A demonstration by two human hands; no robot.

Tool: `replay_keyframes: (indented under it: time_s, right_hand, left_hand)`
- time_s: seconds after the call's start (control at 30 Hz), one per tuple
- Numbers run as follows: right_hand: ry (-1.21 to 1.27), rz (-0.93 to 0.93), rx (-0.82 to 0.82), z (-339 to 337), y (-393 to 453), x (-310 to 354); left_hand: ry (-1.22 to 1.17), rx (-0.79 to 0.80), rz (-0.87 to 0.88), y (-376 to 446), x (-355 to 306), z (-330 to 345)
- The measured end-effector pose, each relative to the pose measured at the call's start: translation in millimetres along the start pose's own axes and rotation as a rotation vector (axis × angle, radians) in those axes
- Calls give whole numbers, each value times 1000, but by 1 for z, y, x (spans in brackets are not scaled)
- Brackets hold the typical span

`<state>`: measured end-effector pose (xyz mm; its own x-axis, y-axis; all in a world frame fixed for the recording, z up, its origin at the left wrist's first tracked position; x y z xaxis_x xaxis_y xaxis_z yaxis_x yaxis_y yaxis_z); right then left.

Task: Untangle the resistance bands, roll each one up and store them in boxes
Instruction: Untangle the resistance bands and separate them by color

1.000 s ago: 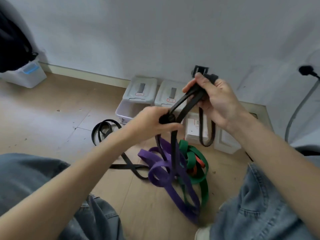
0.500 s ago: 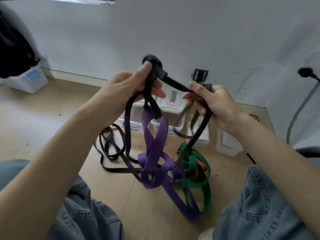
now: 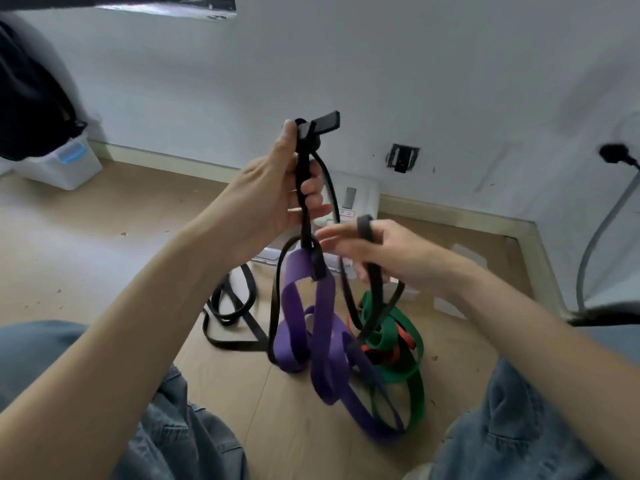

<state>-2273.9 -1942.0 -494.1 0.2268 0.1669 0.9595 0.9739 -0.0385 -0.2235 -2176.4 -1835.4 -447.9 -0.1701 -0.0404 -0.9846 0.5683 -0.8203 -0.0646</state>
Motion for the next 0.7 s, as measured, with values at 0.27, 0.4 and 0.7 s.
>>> replay_keyframes:
  time_s: [0.27, 0.4, 0.7]
  right_hand:
    - [77, -61, -375, -4, 5, 5]
    - [391, -42, -615, -36, 0, 4]
    - [643, -275, -250, -38, 7, 22]
  left_hand:
    - [19, -61, 9, 2, 3, -2]
    - [156, -214, -27, 6, 13, -21]
    - [485, 296, -245, 1, 79, -12]
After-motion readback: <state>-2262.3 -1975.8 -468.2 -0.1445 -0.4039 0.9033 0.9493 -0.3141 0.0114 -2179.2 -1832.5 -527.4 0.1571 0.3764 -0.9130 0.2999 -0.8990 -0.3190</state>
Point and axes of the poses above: each hand's wrist, its own y-axis towards the middle knuckle, its own z-axis out of the palm, x = y × z, the point moved 5 cm from there along y, towards the middle knuckle, and after that the axes turned 8 degrees about y, right-handed, at the moved point
